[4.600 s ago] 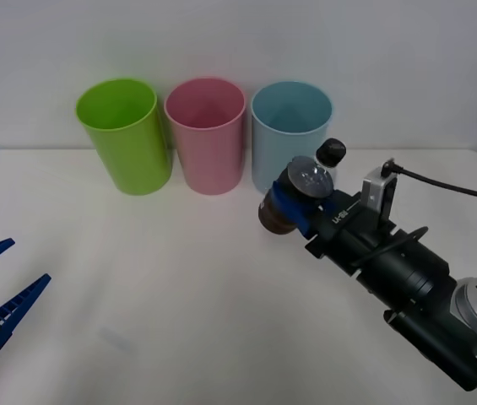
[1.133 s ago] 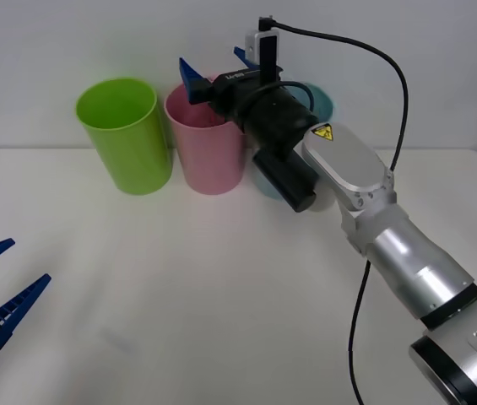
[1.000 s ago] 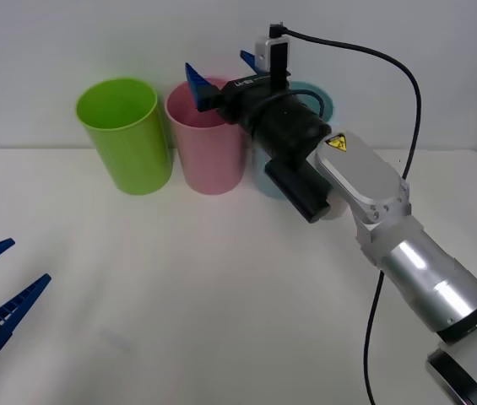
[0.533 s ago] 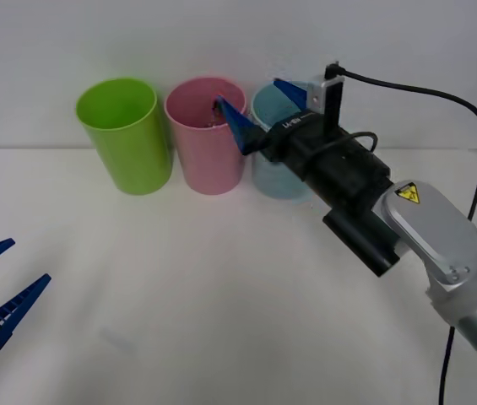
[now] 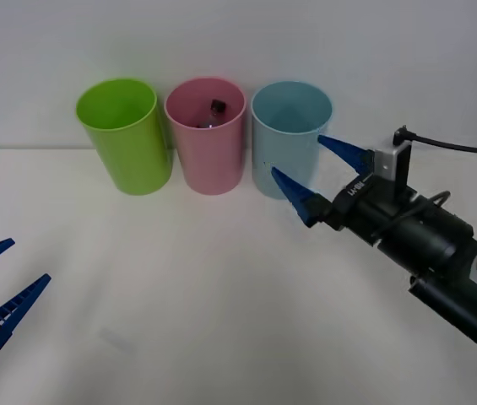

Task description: Grasp the object on the table and drop it into the matching bin: aluminum can to the light blue bin, PET bottle to the pink bin.

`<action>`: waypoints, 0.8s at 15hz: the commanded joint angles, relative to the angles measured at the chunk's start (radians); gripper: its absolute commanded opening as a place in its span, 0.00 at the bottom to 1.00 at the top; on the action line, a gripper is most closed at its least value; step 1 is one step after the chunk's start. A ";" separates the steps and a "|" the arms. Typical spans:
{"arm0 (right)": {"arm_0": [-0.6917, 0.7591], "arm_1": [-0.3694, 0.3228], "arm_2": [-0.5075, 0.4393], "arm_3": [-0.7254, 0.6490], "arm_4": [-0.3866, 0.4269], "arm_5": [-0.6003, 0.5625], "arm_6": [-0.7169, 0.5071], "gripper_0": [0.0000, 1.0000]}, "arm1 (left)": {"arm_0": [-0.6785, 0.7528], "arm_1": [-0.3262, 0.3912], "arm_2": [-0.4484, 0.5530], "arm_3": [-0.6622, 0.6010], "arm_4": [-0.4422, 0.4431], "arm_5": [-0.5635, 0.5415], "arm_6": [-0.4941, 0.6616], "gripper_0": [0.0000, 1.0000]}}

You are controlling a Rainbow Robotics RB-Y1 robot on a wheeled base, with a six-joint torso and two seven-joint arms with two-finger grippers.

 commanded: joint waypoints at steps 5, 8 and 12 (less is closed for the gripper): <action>0.235 -0.012 -0.183 -0.014 -0.064 -0.214 0.167 1.00 | 0.000 0.000 0.000 0.000 0.000 0.000 0.000 1.00; 0.326 -0.012 -0.256 -0.010 -0.090 -0.295 0.257 1.00 | 0.000 0.000 0.000 0.000 0.000 0.000 0.000 1.00; 0.381 0.019 -0.351 0.084 -0.116 -0.458 0.372 1.00 | 0.000 0.000 0.000 0.000 0.000 0.000 0.000 1.00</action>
